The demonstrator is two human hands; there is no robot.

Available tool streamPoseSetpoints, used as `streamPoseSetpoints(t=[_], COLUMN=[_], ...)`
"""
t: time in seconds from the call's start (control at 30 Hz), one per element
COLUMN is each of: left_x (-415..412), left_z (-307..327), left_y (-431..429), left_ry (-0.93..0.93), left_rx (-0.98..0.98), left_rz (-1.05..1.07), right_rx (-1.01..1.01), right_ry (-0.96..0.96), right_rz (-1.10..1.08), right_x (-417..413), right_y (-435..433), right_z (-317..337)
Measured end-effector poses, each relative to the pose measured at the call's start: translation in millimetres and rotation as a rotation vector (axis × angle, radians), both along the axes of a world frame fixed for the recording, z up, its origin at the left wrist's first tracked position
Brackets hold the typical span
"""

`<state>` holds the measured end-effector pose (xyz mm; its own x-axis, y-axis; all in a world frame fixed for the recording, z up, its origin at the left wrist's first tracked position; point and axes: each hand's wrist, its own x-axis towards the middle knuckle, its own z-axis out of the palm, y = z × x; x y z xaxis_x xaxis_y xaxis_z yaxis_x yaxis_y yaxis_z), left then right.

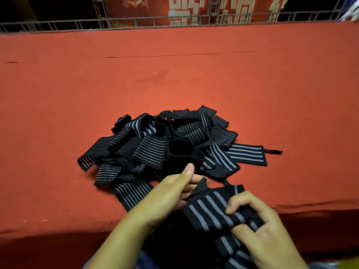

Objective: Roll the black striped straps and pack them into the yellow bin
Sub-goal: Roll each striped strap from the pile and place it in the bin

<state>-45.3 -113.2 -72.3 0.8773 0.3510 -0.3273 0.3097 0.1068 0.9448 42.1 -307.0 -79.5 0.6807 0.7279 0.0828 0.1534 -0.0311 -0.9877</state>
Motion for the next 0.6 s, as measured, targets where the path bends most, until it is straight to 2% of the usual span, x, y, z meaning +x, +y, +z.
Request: streamPoseSetpoints(t=[0.1,0.2,0.3,0.4,0.53,0.6], left_x=[-5.8,-13.1,-19.3,-21.4,-24.6,-26.3], left_z=[3.1,2.1,5.7,12.6,19.3,19.9], left_y=[-3.4,-3.1,-8.4,-15.3,-17.0,-18.4], left_ry=[-0.086,-0.149,-0.215,-0.278,-0.294,-0.302], left_rx=[0.12,0.149,0.344,0.496,0.505,0.466], left_rz=[-0.014,0.003,-0.016,0.007,0.019,0.018], right_rx=[0.004,-0.005,-0.019,-0.054,-0.028,-0.086], right_ry=[0.035,0.029,0.042,0.097,0.166,0.073], right_rz=[-0.005,-0.044,-0.029,0.086,0.069,0.05], right_x=[-3.6,-4.5,-4.5,-6.3,-0.8,3.4], right_y=[-0.5,-3.6,-5.4,-7.4,-15.1,-14.8], right_z=[-2.2,-7.1,-13.5,-9.8,0.1,3.6])
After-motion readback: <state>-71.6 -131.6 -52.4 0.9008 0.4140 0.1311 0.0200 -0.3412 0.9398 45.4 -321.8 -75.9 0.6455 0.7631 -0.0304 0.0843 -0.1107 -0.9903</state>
